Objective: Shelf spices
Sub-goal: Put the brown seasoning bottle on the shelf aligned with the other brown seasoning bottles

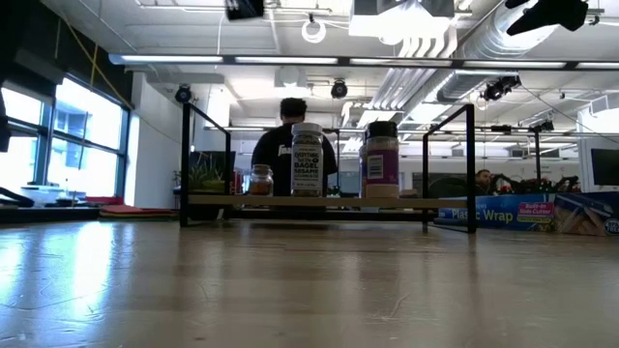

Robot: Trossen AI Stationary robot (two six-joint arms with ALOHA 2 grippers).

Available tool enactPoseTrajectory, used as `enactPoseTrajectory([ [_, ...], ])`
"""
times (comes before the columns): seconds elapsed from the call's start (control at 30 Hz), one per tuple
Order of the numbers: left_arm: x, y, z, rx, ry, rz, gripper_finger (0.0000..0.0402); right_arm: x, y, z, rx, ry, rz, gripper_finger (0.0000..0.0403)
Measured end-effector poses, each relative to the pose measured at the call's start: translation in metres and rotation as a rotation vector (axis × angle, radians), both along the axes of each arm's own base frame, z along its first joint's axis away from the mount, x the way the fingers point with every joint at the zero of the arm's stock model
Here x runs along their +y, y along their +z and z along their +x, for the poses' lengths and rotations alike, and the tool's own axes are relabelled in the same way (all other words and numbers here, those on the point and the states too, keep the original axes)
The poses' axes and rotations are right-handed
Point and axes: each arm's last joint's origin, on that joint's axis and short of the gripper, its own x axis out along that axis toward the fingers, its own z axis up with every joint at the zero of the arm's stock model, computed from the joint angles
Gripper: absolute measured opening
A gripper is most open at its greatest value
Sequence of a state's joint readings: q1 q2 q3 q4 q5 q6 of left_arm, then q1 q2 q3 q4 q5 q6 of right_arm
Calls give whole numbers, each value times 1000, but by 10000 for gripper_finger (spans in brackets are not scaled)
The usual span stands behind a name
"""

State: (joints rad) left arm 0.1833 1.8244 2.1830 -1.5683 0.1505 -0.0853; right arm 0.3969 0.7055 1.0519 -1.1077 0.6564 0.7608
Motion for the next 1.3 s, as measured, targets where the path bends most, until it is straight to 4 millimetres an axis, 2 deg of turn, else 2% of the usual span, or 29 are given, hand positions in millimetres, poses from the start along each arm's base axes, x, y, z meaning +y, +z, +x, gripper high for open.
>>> enactPoseTrajectory([
  [0.1,-40,5,-13,6,18,-53,1,0,1,1,3,19,-31,249],
  [0.23,-85,-5,-36,99,77,-131,1,-4,3,3,4,13,-74,249],
  [0.33,-108,-19,-59,194,154,-170,11,-7,4,5,1,-3,-98,249],
  [0.43,-124,-34,-84,297,168,-230,31,-9,6,7,-11,0,-104,249],
  [0.7,-147,-73,-138,513,52,-292,122,-13,10,12,-26,56,-108,249],
  [1.03,-160,-128,-165,627,-42,-203,251,-18,9,12,-37,14,-41,249],
  [1.17,-165,-150,-175,667,-81,-168,274,-19,9,13,-53,-24,-5,249],
  [1.3,-168,-167,-183,645,-125,-166,275,-21,9,13,-59,-48,14,249],
])
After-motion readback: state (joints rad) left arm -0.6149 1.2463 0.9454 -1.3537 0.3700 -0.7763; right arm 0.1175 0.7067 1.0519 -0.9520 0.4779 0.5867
